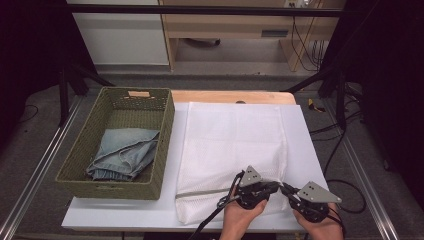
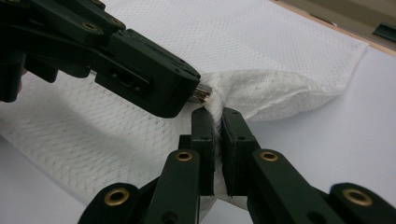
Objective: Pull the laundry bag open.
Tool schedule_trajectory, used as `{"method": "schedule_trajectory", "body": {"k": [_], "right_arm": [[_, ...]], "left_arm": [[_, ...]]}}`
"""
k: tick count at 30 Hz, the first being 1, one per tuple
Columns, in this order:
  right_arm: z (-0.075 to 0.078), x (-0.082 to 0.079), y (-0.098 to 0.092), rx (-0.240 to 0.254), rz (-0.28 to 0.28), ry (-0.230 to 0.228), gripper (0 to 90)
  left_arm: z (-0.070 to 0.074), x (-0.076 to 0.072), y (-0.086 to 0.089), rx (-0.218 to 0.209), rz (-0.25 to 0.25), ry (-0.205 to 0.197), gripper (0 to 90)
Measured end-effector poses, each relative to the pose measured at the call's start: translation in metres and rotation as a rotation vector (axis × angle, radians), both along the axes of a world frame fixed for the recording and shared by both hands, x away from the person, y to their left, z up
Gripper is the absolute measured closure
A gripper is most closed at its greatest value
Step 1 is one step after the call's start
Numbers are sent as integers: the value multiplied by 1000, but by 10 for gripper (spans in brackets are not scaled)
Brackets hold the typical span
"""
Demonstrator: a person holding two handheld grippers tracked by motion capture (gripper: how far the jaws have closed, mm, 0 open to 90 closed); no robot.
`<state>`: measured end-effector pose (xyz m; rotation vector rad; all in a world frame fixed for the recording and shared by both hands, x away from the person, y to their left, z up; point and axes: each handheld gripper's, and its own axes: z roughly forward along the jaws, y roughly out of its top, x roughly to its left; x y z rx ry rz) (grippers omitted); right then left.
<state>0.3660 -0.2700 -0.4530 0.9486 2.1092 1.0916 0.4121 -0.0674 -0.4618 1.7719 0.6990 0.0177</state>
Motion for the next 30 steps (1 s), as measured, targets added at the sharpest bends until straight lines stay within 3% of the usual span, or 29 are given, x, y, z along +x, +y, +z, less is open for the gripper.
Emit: {"method": "schedule_trajectory", "body": {"k": [9,30], "right_arm": [[2,0,1,11,-25,37,849],[6,-1,2,6,-52,66,859]], "left_arm": [[-1,-1,-1,1,3,5,865],[-1,-2,0,12,40,9,867]]}}
